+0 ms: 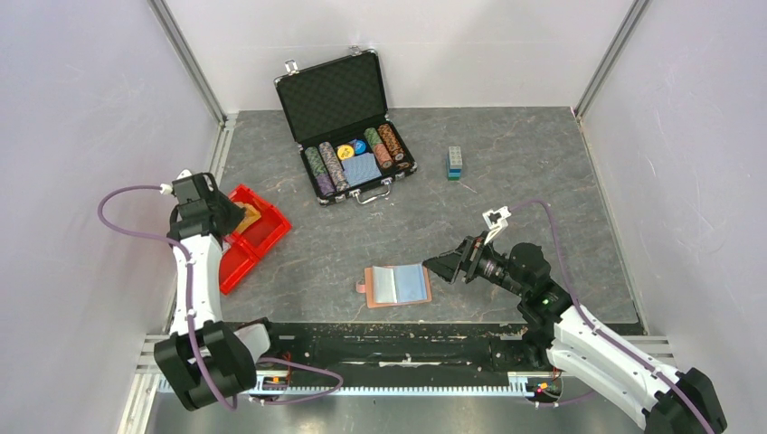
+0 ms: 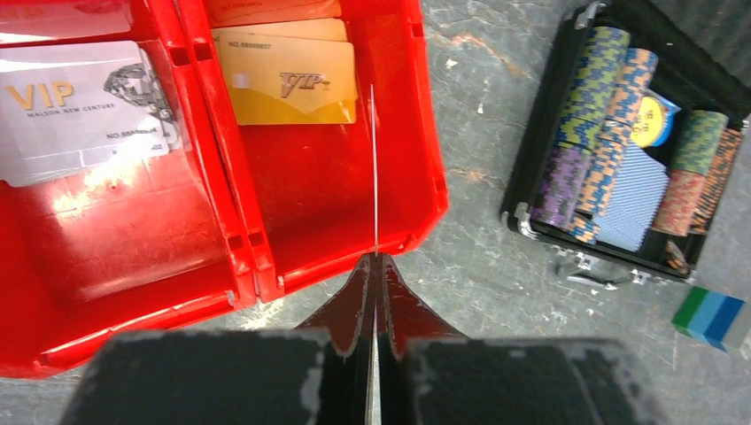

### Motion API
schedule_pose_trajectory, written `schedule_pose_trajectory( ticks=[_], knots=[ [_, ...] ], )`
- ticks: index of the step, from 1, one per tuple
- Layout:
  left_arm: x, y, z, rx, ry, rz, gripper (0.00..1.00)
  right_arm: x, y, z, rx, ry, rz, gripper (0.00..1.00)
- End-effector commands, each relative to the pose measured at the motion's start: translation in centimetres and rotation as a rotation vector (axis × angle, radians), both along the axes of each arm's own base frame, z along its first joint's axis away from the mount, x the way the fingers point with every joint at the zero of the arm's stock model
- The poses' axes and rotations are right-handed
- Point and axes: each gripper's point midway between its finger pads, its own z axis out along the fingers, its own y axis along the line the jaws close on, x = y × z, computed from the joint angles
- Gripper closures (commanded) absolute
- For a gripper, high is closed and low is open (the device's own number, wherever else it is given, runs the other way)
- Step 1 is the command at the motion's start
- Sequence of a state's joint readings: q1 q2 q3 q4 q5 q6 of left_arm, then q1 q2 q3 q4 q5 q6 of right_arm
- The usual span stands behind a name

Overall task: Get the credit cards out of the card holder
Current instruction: Place the credit card in the storage box.

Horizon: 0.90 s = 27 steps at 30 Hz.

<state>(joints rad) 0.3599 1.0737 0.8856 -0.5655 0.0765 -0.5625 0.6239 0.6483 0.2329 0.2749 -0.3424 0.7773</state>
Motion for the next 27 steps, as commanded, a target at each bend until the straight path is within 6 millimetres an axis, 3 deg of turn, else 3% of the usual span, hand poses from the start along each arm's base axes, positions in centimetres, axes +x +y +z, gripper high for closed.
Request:
schedule_pose_trajectory(
  ticks=[1, 18, 27],
  knots=[
    [1.4, 2.5, 1.2, 0.128, -0.02, 0.005, 0.98, 0.4, 0.3, 2.8, 0.045, -0.07, 0.006, 0.02],
    [4.5, 4.6, -2.2, 0.129, 0.057, 0.028, 0.98, 1.0, 0.1, 3.7, 0.028, -0.109, -0.018, 0.02],
    [6.7, 4.5, -2.2, 0.092, 0.025, 0.003, 0.98, 1.3, -0.3, 3.3, 0.002, -0.12, -0.037, 0.02]
  ],
)
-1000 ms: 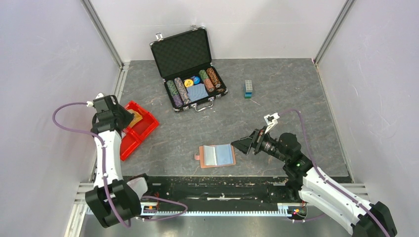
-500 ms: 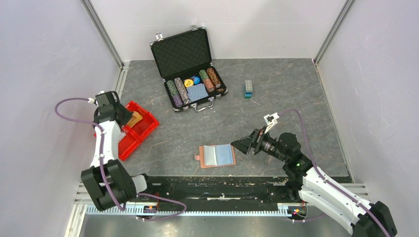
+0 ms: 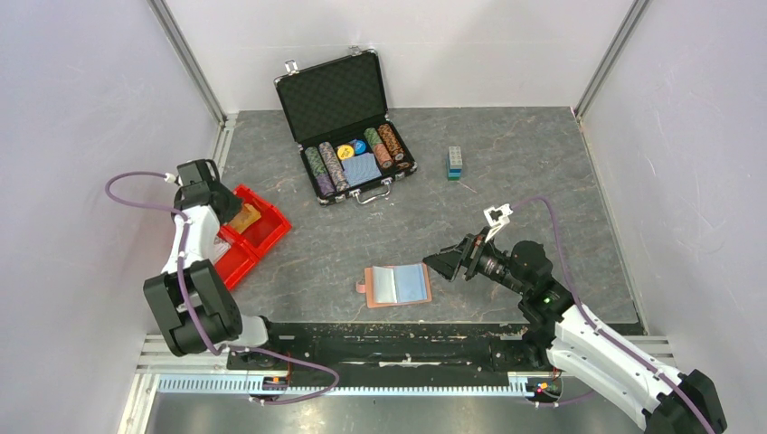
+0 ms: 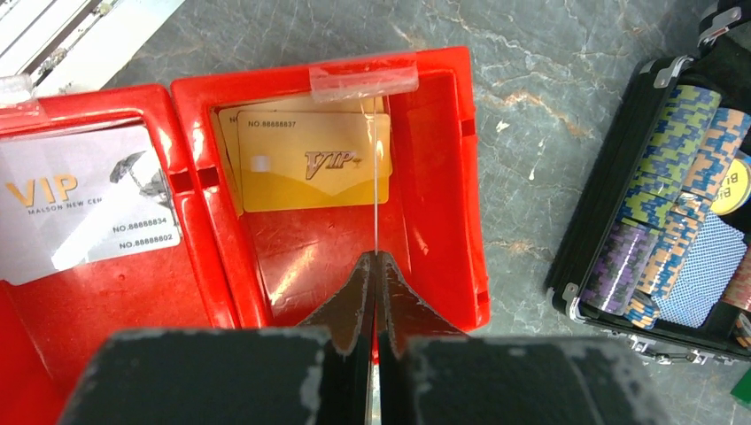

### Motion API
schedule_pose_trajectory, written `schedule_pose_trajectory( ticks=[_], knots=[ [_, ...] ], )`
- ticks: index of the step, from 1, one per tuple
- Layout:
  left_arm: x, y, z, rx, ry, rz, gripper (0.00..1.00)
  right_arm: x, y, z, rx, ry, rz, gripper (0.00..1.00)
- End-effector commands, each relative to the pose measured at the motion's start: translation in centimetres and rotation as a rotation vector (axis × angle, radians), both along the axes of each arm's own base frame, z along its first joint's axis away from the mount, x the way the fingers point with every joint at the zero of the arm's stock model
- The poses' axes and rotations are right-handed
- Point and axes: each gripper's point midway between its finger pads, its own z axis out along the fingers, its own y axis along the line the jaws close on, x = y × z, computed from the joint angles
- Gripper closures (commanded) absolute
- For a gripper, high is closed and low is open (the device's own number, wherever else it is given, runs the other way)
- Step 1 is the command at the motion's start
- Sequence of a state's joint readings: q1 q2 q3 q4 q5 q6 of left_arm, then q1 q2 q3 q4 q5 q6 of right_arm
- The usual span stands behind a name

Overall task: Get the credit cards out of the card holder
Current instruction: Place the credit card in the storage box.

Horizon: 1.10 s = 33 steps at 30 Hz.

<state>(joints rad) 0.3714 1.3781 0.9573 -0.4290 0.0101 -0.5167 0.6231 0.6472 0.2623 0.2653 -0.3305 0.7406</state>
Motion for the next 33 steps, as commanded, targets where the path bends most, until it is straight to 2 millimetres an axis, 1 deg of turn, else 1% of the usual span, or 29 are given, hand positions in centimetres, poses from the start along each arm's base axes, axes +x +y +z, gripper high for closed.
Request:
schedule_pose_trajectory(
  ticks=[1, 6, 9, 11, 14, 20, 24, 26, 33],
  knots=[
    [2.4, 1.2, 2.4, 0.054, -0.082, -0.027, 0.98, 0.9, -0.3, 2.2, 0.008, -0.076, -0.032, 0.02],
    [2.6, 1.6, 1.3, 0.055, -0.028, -0.029, 0.98, 1.0, -0.4, 2.5, -0.001, -0.089, -0.037, 0.02],
    [2.5, 1.6, 0.5, 0.05, -0.004, -0.033, 0.98, 1.3, -0.5, 2.2, -0.012, -0.092, -0.052, 0.02],
    [2.3, 2.1, -0.1, 0.07, 0.017, -0.017, 0.98, 1.4, -0.5, 2.2, -0.02, -0.092, -0.048, 0.02],
    [2.5, 2.1, -0.6, 0.066, 0.025, -0.031, 0.98, 1.3, -0.4, 2.1, -0.031, -0.089, -0.041, 0.02],
    [2.5, 2.3, -0.8, 0.083, 0.037, -0.036, 0.98, 1.5, -0.7, 2.3, -0.03, -0.1, -0.059, 0.02],
    [2.4, 2.7, -0.9, 0.099, 0.052, -0.033, 0.94, 1.5, -0.6, 2.0, -0.04, -0.093, -0.055, 0.02],
    [2.4, 2.9, -0.9, 0.107, 0.059, -0.031, 0.94, 1.6, -0.6, 1.9, -0.041, -0.09, -0.055, 0.02],
    [2.3, 4.0, 0.2, 0.161, 0.078, -0.012, 0.89, 1.5, -0.8, 1.7, -0.046, -0.09, -0.058, 0.02]
  ],
)
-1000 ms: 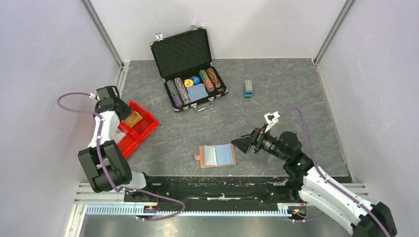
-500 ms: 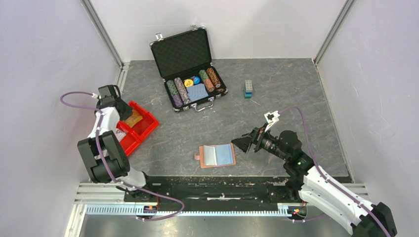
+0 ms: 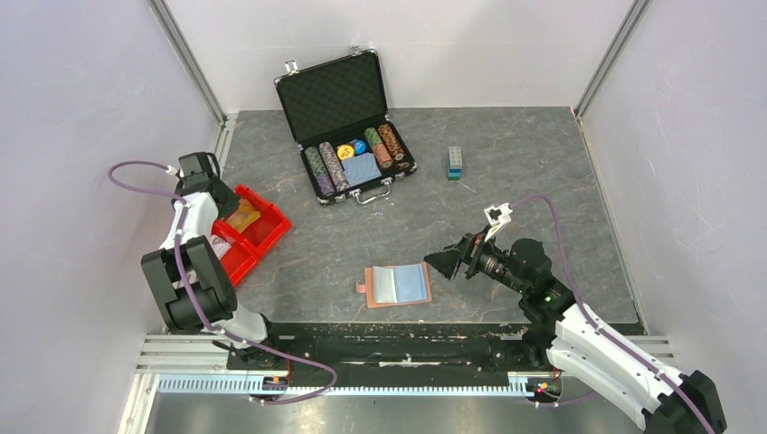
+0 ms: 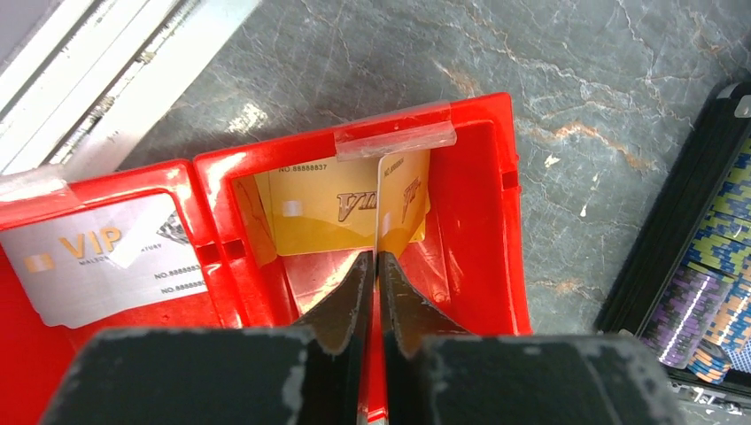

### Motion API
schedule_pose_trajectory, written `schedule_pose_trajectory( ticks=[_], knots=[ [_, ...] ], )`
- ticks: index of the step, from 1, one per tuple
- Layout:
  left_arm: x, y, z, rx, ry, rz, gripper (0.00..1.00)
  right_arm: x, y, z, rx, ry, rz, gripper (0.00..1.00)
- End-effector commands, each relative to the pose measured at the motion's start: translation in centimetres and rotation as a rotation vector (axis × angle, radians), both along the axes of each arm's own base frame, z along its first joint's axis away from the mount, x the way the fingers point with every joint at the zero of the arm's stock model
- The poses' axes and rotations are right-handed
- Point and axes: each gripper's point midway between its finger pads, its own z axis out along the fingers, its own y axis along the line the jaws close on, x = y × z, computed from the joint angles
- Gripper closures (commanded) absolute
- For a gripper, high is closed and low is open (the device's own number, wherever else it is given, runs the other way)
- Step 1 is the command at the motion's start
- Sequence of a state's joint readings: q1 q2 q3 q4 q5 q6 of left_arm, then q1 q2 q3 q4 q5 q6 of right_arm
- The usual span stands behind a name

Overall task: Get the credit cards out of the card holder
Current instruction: Place the credit card in the storage box.

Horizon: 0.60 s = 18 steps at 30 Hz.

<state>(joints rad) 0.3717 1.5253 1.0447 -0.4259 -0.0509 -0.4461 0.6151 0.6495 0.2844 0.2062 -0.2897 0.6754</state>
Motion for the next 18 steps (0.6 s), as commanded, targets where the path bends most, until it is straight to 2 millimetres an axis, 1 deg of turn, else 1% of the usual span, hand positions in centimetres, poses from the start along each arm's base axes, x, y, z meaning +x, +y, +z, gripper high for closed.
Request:
schedule_pose_trajectory(
  ticks=[1, 3, 10, 14, 18],
  knots=[
    [0.6, 2.0, 2.1, 0.099, -0.004, 0.0, 0.87, 0.7, -0.1, 2.3, 0.018, -0.067, -0.016, 0.02],
    [0.6, 2.1, 2.3, 0.103, 0.0, 0.005, 0.82, 0.7, -0.1, 2.2, 0.016, -0.064, -0.017, 0.02],
    [0.5, 2.2, 2.6, 0.107, 0.005, 0.012, 0.76, 0.7, -0.1, 1.9, 0.01, -0.057, -0.017, 0.02],
    [0.7, 1.7, 4.0, 0.095, -0.028, 0.001, 0.75, 0.7, -0.1, 1.4, -0.001, -0.045, -0.016, 0.02],
    [0.4, 0.2, 5.5, 0.063, -0.066, -0.023, 0.74, 0.8, 0.0, 1.3, -0.006, -0.036, -0.01, 0.02]
  ],
)
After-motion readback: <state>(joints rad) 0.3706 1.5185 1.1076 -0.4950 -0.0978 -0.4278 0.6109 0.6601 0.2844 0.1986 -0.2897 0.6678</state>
